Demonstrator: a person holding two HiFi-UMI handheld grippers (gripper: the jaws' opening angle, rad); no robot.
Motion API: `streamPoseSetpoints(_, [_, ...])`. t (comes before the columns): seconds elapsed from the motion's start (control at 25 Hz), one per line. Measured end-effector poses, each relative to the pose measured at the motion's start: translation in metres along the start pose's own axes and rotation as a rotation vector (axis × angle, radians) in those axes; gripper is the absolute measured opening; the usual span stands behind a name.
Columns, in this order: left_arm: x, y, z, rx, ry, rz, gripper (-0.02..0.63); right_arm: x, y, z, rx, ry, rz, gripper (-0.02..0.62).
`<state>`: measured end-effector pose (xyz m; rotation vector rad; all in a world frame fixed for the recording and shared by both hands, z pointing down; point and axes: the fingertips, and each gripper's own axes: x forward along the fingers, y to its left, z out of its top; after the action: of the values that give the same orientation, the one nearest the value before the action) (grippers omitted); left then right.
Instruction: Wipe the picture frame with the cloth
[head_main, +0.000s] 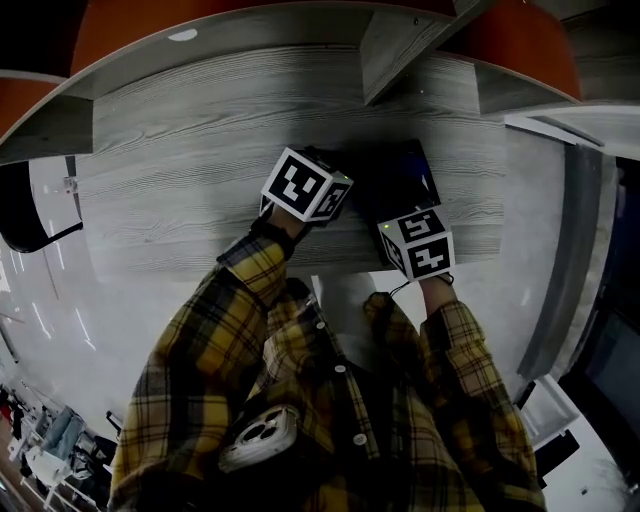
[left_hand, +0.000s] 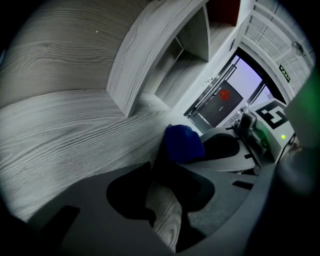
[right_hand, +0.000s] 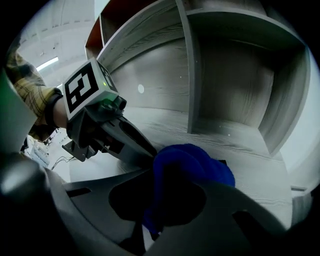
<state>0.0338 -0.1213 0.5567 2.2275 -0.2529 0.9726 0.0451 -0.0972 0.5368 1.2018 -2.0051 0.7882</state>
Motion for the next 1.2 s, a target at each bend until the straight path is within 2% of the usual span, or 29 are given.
streamPoseSetpoints(0.6, [0.000,0.001,0.000,-0.002,-0.015,0.017,0.109,-0.053,0.022,-0.077,0.075,0.102,0.038,0.048])
streamPoseSetpoints(0.96, [0.000,0.001,0.001,-0.003,-0.019,0.020,0.109,-0.085,0.026,-0.107,0.161,0.135,0.046,0.048])
streamPoseSetpoints(1.08, [0.000,0.001,0.001,0.005,-0.019,0.026,0.109,-0.091,0.026,-0.110,0.174,0.144,0.057,0.048])
streamPoseSetpoints(1.2, [0.001,-0.001,0.001,0.014,-0.024,0.031,0.109,-0.098,0.020,-0.084,0.155,0.085,0.054,0.048])
